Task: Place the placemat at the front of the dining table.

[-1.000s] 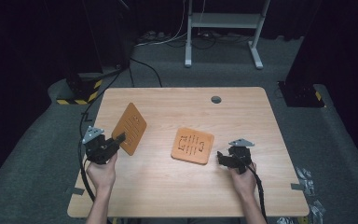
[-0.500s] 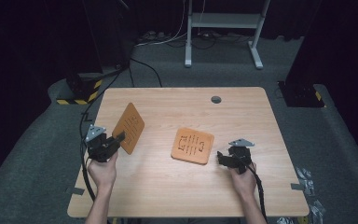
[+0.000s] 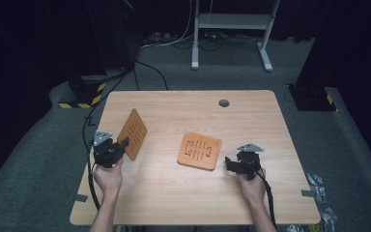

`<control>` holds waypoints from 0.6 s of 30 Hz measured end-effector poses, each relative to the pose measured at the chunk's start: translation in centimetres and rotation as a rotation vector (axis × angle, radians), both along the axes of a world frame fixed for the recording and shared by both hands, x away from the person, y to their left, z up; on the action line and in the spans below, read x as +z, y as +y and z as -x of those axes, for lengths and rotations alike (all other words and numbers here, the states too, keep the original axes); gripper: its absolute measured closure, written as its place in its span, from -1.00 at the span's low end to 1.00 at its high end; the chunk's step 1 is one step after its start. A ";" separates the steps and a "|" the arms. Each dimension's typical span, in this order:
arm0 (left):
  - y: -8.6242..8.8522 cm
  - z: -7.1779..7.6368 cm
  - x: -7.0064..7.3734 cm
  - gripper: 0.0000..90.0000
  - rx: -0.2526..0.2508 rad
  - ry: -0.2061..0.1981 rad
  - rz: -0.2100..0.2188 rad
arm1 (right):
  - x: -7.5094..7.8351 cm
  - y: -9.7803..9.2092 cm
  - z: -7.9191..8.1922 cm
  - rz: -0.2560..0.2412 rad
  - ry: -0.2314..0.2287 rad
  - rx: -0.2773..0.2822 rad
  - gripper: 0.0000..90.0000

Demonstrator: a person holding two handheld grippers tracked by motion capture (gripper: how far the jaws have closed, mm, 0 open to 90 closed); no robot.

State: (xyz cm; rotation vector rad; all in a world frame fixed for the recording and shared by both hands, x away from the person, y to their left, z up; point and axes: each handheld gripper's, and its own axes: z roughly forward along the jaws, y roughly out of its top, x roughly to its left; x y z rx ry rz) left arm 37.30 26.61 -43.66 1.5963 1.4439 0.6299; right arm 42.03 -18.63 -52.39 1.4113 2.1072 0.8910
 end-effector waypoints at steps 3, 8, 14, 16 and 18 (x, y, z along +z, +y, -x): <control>-0.3 -0.2 -0.2 0.91 -0.002 0.004 -0.006 | 0.0 0.0 0.0 -0.001 0.004 0.000 -0.50; -0.5 -0.4 -0.7 0.91 -0.004 0.011 -0.017 | 0.0 0.0 0.0 0.000 0.000 0.000 -0.50; -0.5 -0.5 -0.9 0.91 -0.001 0.013 -0.010 | 0.0 0.0 0.0 -0.001 0.000 -0.001 -0.50; -0.5 -0.6 -1.0 0.91 -0.005 0.012 -0.009 | 0.0 0.0 0.0 -0.001 0.000 -0.001 -0.50; -0.6 -0.7 -1.2 0.91 -0.003 0.018 -0.009 | 0.0 0.0 0.0 0.000 0.000 0.000 -0.50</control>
